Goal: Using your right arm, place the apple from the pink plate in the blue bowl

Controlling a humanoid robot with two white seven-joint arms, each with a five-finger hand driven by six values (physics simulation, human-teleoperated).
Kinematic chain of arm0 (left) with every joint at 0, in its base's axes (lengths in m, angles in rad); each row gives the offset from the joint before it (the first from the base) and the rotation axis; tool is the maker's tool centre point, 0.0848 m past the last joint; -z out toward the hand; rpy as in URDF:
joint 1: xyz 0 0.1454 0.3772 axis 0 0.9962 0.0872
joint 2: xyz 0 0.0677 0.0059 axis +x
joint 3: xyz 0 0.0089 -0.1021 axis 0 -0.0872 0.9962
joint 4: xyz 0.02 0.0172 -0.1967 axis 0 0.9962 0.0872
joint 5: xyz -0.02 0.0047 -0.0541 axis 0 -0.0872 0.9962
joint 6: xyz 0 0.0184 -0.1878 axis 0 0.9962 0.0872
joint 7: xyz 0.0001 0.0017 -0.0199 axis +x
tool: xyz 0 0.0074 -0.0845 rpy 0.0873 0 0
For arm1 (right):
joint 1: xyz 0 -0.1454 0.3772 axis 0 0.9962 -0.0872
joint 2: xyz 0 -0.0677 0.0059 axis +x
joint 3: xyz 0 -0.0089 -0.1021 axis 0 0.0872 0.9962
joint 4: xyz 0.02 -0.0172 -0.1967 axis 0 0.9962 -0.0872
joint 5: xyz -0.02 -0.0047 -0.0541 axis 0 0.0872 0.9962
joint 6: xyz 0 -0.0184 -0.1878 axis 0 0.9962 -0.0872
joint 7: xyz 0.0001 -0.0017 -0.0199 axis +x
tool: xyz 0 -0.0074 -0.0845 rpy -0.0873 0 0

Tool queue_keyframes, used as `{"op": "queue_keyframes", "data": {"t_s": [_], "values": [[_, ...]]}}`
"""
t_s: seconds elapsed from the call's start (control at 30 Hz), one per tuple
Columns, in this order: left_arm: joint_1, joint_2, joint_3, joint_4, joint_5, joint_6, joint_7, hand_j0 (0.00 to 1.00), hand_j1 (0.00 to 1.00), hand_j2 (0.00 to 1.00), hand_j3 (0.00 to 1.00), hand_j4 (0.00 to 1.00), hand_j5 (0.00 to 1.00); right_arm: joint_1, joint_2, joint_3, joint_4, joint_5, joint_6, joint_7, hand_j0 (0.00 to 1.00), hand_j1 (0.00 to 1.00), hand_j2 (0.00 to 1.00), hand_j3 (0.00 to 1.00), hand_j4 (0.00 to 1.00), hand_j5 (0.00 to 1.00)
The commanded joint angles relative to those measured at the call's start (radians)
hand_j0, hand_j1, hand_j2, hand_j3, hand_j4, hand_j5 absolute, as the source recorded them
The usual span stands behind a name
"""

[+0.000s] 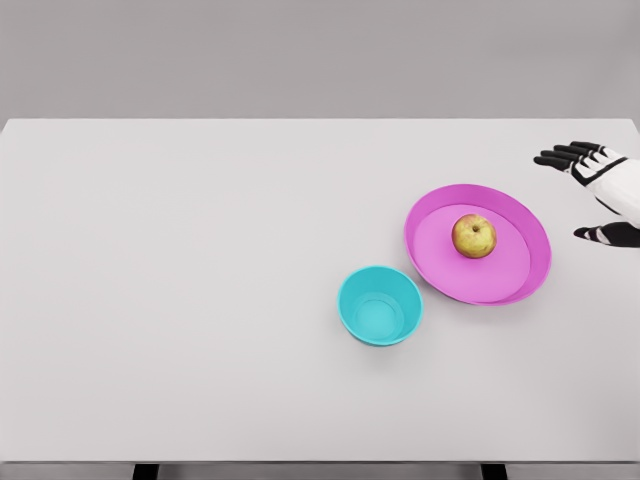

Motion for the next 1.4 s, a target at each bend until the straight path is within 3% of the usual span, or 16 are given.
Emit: {"op": "queue_keyframes", "data": {"t_s": [0.0, 0.17, 0.2, 0.27, 0.37, 0.57, 0.63, 0.77, 0.9, 1.13, 1.23, 1.37], "values": [[0.000, 0.000, 0.000, 0.000, 0.000, 0.000, 0.000, 1.00, 1.00, 1.00, 1.00, 1.00, 1.00, -0.002, 0.000, 0.002, -0.011, -0.007, 0.000, -0.001, 1.00, 1.00, 1.00, 1.00, 1.00, 1.00], [0.000, 0.000, 0.000, 0.000, 0.000, 0.001, 0.000, 1.00, 1.00, 1.00, 1.00, 1.00, 1.00, 0.000, 0.005, 0.005, -0.018, -0.008, 0.000, 0.001, 1.00, 1.00, 1.00, 1.00, 1.00, 1.00], [0.000, 0.000, 0.000, 0.000, 0.000, 0.000, 0.000, 1.00, 1.00, 1.00, 1.00, 1.00, 1.00, 0.000, 0.008, 0.005, -0.024, -0.005, 0.000, 0.036, 1.00, 1.00, 1.00, 1.00, 1.00, 1.00], [0.000, 0.000, 0.000, 0.000, 0.000, 0.000, 0.000, 1.00, 1.00, 1.00, 1.00, 1.00, 1.00, -0.041, 0.006, 0.004, -0.067, -0.014, 0.000, 0.283, 1.00, 1.00, 1.00, 1.00, 1.00, 1.00], [0.000, 0.000, 0.000, 0.000, 0.000, 0.000, 0.000, 1.00, 1.00, 1.00, 1.00, 1.00, 1.00, -0.106, 0.006, 0.004, -0.116, -0.019, 0.000, 0.507, 1.00, 1.00, 1.00, 1.00, 1.00, 1.00], [0.000, 0.000, 0.000, 0.000, 0.000, 0.000, 0.000, 1.00, 1.00, 1.00, 1.00, 1.00, 1.00, -0.135, -0.005, -0.001, -0.110, -0.013, 0.000, 0.515, 1.00, 1.00, 1.00, 1.00, 1.00, 1.00], [0.000, 0.000, 0.000, 0.000, 0.000, 0.000, 0.000, 1.00, 1.00, 1.00, 1.00, 1.00, 1.00, -0.195, 0.005, 0.019, -0.120, -0.011, 0.000, 0.596, 1.00, 1.00, 1.00, 1.00, 1.00, 1.00], [0.000, 0.000, 0.000, 0.000, 0.000, 0.000, 0.000, 1.00, 1.00, 1.00, 1.00, 1.00, 1.00, -0.305, 0.040, 0.156, -0.120, -0.010, 0.000, 0.596, 1.00, 1.00, 1.00, 1.00, 1.00, 1.00], [0.000, 0.000, 0.000, 0.000, 0.000, 0.000, 0.000, 1.00, 1.00, 1.00, 1.00, 1.00, 1.00, -0.356, 0.058, 0.243, -0.113, -0.007, 0.000, 0.596, 1.00, 1.00, 1.00, 1.00, 1.00, 1.00], [0.000, 0.000, 0.000, 0.000, 0.000, 0.001, 0.000, 1.00, 1.00, 1.00, 1.00, 1.00, 1.00, -0.400, 0.072, 0.312, -0.085, -0.002, 0.000, 0.596, 1.00, 1.00, 1.00, 1.00, 1.00, 1.00], [0.000, 0.000, 0.000, 0.000, 0.000, 0.000, 0.000, 1.00, 1.00, 1.00, 1.00, 1.00, 1.00, -0.443, 0.095, 0.358, -0.056, -0.002, 0.000, 0.596, 1.00, 1.00, 1.00, 1.00, 1.00, 1.00], [0.000, 0.000, 0.000, 0.000, 0.000, 0.000, 0.000, 1.00, 1.00, 1.00, 1.00, 1.00, 1.00, -0.451, 0.101, 0.358, 0.008, -0.002, 0.000, 0.596, 1.00, 1.00, 1.00, 1.00, 1.00, 1.00]]}}
